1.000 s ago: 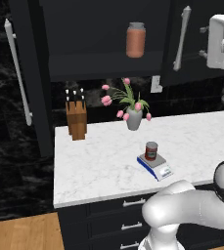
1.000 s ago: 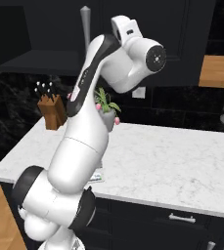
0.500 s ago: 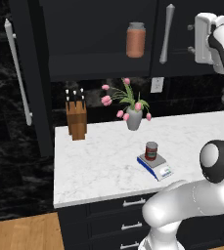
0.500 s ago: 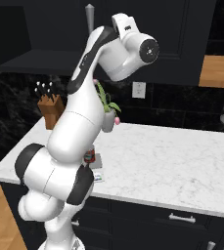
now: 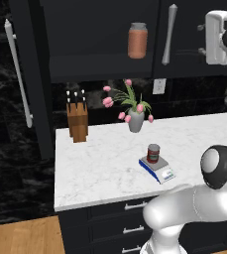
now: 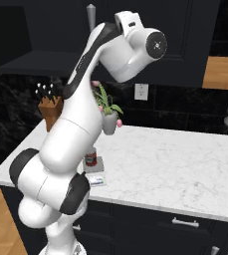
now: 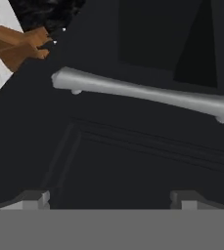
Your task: Pick the canned food and place it on the digital scale for weighing, and close the cabinet.
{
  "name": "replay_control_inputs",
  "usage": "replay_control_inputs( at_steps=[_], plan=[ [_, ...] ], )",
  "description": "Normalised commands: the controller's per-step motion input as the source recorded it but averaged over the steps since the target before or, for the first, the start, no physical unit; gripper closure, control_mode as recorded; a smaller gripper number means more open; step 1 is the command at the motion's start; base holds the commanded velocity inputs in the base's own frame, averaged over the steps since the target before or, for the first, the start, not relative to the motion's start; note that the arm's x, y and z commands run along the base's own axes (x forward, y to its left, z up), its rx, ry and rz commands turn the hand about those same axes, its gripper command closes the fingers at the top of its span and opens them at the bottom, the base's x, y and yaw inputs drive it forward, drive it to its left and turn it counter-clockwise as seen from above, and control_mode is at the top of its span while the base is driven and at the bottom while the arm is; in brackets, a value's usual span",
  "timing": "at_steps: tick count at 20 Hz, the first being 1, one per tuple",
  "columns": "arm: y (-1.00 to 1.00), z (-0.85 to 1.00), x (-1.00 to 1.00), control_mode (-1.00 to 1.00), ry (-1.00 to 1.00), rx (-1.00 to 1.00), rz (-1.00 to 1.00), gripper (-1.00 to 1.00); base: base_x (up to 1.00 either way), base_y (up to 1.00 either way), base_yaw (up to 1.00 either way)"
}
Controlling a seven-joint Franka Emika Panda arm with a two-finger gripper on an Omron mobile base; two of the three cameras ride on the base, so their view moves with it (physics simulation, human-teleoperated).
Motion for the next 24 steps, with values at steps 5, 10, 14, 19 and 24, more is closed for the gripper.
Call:
replay_control_inputs(
  at_steps=[5,10,14,19,24],
  plan=[
    [0.0,0.0,-1.0,-1.0,-0.02,0.14,-0.07,-1.0,0.0,0.0,0.0],
    [0.0,-0.08,-1.0,-1.0,-0.06,0.12,-0.03,-1.0,0.0,0.0,0.0],
    [0.05,-0.09,-0.98,-1.0,-0.14,0.03,0.0,-1.0,0.0,0.0,0.0],
    [0.15,0.0,-1.0,-1.0,-0.22,0.01,0.0,-1.0,0.0,0.0,0.0],
    [0.55,0.0,-0.97,-1.0,-0.12,0.05,0.0,-1.0,0.0,0.0,0.0]
  ],
)
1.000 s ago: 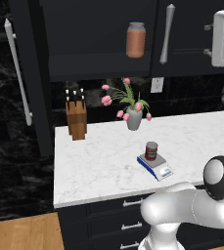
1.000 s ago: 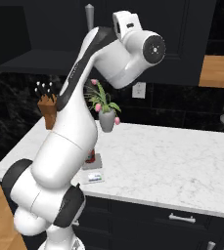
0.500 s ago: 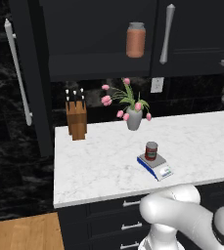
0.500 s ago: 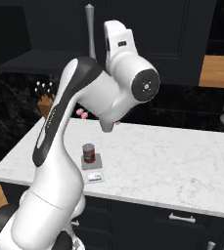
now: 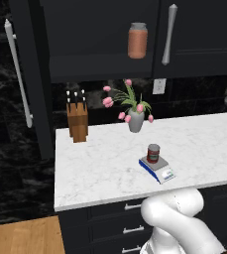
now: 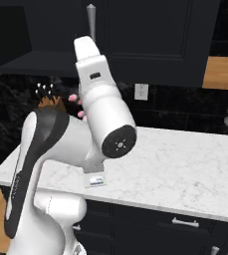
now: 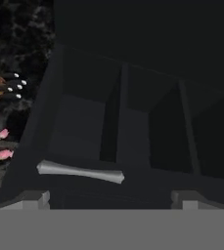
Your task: Pick the canned food and place it on the digital scale for weighing, and close the cabinet.
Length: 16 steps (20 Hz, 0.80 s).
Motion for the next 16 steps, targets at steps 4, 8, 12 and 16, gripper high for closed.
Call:
replay_control_inputs(
  at_steps=[4,8,12,16],
  plan=[
    [0.99,0.0,-0.95,-1.0,-0.02,0.03,0.0,-1.0,0.0,0.0,0.0],
    [1.0,0.0,-0.96,-1.0,-0.03,0.01,-0.02,-1.0,0.0,0.0,0.0],
    [1.0,0.0,-0.76,-1.0,-0.01,-0.02,-0.02,-1.0,0.0,0.0,0.0],
    [1.0,0.0,-0.43,-1.0,0.0,-0.1,-0.01,-1.0,0.0,0.0,0.0]
  ],
)
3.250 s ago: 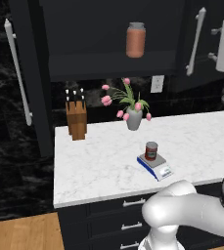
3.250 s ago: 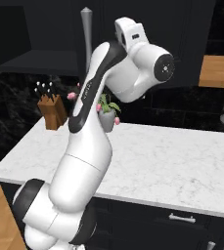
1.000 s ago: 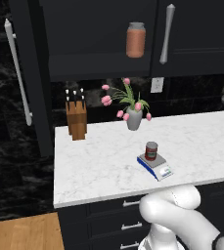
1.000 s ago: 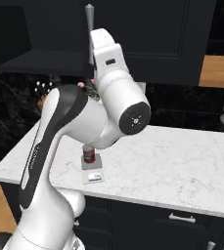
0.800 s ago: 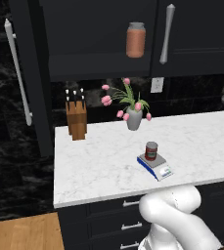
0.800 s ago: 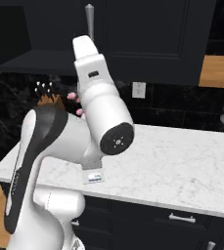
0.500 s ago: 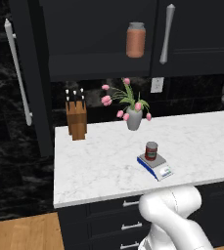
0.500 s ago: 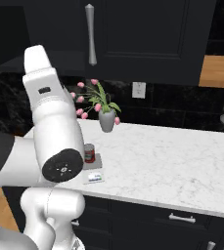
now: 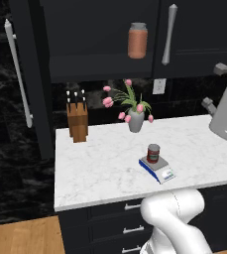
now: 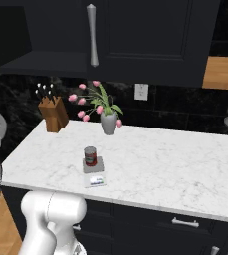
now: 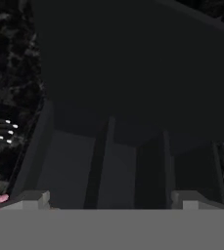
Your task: Pick the canned food and place it on the digital scale for weighing, and close the cabinet.
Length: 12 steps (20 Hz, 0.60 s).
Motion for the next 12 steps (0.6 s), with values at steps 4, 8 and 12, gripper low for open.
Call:
replay_control_inputs(
  at_steps=[4,8,12],
  plan=[
    [1.0,-0.06,-0.5,-1.0,0.0,0.0,0.0,-1.0,0.0,0.0,0.0],
    [1.0,-0.13,-0.42,-1.0,-0.04,0.0,-0.03,-1.0,0.0,0.0,0.0],
    [1.0,-0.18,-0.31,-1.0,-0.11,0.01,-0.11,-1.0,0.0,0.0,0.0]
  ],
)
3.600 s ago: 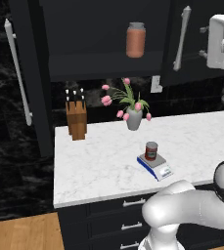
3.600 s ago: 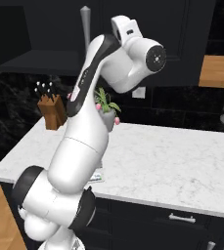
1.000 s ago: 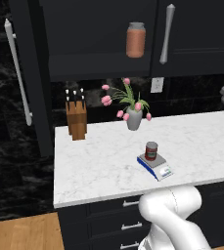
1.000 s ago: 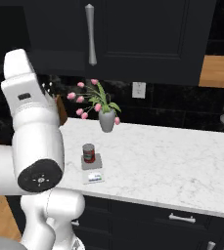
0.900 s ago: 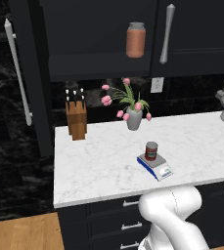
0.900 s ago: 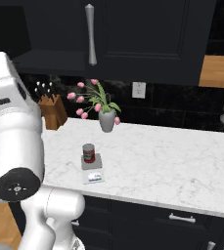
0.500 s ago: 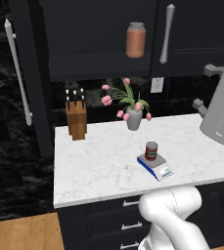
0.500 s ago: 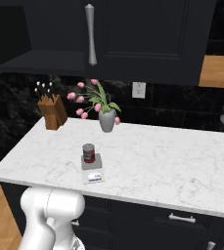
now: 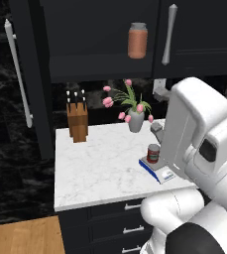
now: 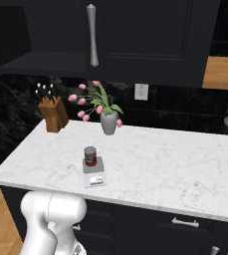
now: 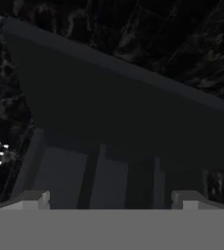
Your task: Pick the canned food and place it on the digital scale for weighing, and close the cabinet.
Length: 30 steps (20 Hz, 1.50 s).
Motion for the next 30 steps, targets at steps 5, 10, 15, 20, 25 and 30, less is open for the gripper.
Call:
replay_control_inputs(
  at_steps=[5,10,15,20,25,30],
  plan=[
    [1.0,-0.26,-0.64,-1.0,-0.23,0.14,-0.14,-1.0,0.0,0.0,0.0],
    [0.91,-0.43,-0.46,-1.0,-0.22,0.15,-0.11,-1.0,0.0,0.0,0.0],
    [0.98,-0.38,0.25,-1.0,0.0,-0.03,-0.1,-1.0,0.0,0.0,0.0],
    [0.86,-0.47,0.79,-1.0,0.0,0.03,-0.09,-1.0,0.0,0.0,0.0],
    [0.46,-0.95,0.54,-1.0,-0.03,0.29,-0.12,-1.0,0.0,0.0,0.0],
    [0.49,-0.78,0.65,-1.0,-0.23,0.28,-0.16,-1.0,0.0,0.0,0.0]
  ],
)
